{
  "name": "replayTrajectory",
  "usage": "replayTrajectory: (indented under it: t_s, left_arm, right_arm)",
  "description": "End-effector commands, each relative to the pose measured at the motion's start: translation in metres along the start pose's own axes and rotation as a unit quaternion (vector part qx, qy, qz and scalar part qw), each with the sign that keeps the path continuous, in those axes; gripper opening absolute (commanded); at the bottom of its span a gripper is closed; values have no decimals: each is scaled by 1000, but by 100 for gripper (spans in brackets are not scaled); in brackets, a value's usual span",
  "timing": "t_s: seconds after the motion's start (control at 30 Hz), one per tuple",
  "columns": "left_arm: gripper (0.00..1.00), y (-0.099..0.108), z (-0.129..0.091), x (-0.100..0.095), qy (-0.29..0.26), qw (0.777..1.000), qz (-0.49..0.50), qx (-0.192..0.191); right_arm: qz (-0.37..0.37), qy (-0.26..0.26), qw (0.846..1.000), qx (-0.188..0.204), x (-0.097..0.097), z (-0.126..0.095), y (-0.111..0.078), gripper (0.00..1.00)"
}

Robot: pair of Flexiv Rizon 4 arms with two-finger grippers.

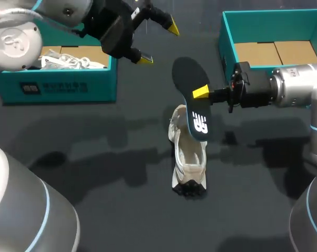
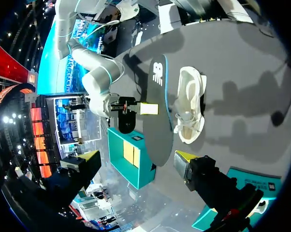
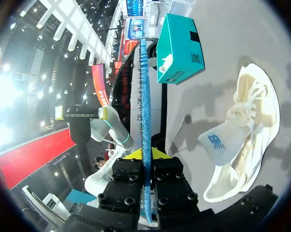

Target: Take the shoe out of the shoebox, open the shoe tongue, remove and reinsert the insole, then place the shoe into the shoebox

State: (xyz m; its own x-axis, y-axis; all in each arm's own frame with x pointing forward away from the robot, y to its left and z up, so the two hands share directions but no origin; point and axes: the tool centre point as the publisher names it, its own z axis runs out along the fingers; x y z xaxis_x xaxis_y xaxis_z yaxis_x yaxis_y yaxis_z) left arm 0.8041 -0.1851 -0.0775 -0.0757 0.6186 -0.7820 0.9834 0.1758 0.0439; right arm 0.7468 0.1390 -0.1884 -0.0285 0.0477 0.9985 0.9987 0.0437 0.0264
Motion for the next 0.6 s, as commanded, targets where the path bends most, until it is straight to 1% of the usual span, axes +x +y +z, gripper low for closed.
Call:
replayTrajectory:
  t_s: [0.03,0.07,0.1,0.13,0.47,0.5,0.53,0.6]
  left_arm:
    - [100,-2,-10,23,-145,989,-15,-2]
    - [100,-3,-10,26,-165,986,-13,11]
    - [100,-4,-13,29,-181,983,-23,33]
    - [100,-4,-15,31,-193,980,-23,43]
    - [100,-4,-15,31,-193,980,-23,43]
    - [100,-6,-8,32,-196,980,-20,25]
    - [100,-8,-3,34,-207,978,-10,21]
    - [100,-9,5,39,-216,976,-21,16]
  right_arm:
    - [0,-1,1000,-1,0,0,-1,0]
    - [0,-1,1000,-1,0,0,-1,0]
    - [0,-1,1000,-1,0,0,-1,0]
    - [0,-1,1000,-1,0,0,-1,0]
    - [0,-1,1000,-1,0,0,-1,0]
    - [0,-1,1000,-1,0,0,-1,0]
    - [0,-1,1000,-1,0,0,-1,0]
    - [0,-1,1000,-1,0,0,-1,0]
